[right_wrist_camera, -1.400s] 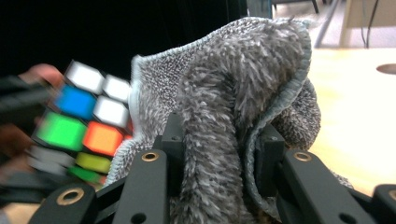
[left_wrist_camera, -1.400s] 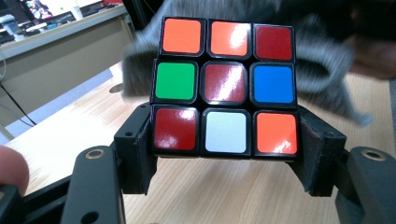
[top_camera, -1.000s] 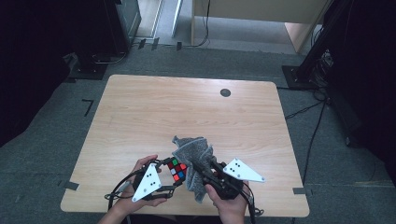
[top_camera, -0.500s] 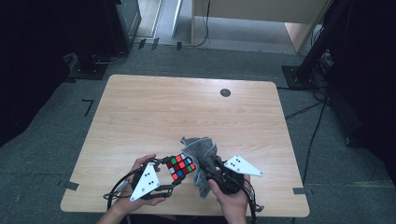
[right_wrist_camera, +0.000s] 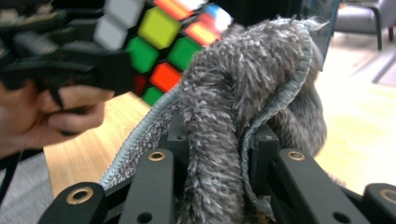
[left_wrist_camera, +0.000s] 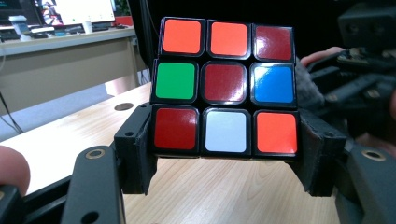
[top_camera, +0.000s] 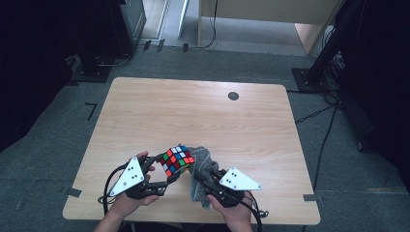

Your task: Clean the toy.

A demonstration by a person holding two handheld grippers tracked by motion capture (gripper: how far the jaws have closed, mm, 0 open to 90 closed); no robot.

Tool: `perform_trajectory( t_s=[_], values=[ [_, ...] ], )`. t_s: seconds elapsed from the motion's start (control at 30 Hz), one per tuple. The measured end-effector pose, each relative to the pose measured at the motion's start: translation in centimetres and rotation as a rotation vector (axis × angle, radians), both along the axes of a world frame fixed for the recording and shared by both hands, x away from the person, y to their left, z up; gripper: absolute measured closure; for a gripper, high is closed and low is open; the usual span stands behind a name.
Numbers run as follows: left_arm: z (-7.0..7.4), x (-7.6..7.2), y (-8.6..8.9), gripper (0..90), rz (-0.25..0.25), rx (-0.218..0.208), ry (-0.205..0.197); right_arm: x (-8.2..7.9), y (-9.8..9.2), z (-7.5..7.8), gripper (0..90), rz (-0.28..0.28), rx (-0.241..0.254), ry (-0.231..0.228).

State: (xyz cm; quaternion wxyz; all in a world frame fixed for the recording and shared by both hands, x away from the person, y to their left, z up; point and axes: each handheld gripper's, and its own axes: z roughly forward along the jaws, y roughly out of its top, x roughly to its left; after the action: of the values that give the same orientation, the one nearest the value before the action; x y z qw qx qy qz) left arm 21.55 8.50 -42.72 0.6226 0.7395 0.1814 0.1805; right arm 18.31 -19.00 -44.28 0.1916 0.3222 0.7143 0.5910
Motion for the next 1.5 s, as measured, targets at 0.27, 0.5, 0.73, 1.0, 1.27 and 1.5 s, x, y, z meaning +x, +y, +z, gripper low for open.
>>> perform_trajectory(
  t_s=[0.27,0.5,0.73,1.0,1.27,1.5],
  values=[
    [0.0,0.1,-0.1,34.0,-0.027,-0.026,0.026,-0.5,1.5,-0.6,69.7,0.035,-0.083,-0.048],
    [0.1,0.0,-0.1,34.0,-0.026,-0.026,0.023,-0.4,2.4,-1.5,69.1,0.086,-0.126,-0.01],
    [0.0,0.1,0.0,34.0,-0.02,-0.02,0.02,-0.1,1.4,-1.0,69.2,-0.007,-0.139,-0.043],
    [-0.1,0.0,-0.3,34.0,-0.028,-0.015,0.025,-0.2,0.4,-0.3,69.5,-0.056,-0.108,-0.109],
    [-0.1,0.1,-0.1,34.0,-0.025,-0.015,0.027,-0.8,2.7,-1.4,69.2,0.02,-0.204,-0.115],
    [0.1,0.3,0.3,34.0,-0.003,-0.023,0.028,-0.5,2.9,-1.7,68.1,0.043,-0.266,-0.087]
  ],
)
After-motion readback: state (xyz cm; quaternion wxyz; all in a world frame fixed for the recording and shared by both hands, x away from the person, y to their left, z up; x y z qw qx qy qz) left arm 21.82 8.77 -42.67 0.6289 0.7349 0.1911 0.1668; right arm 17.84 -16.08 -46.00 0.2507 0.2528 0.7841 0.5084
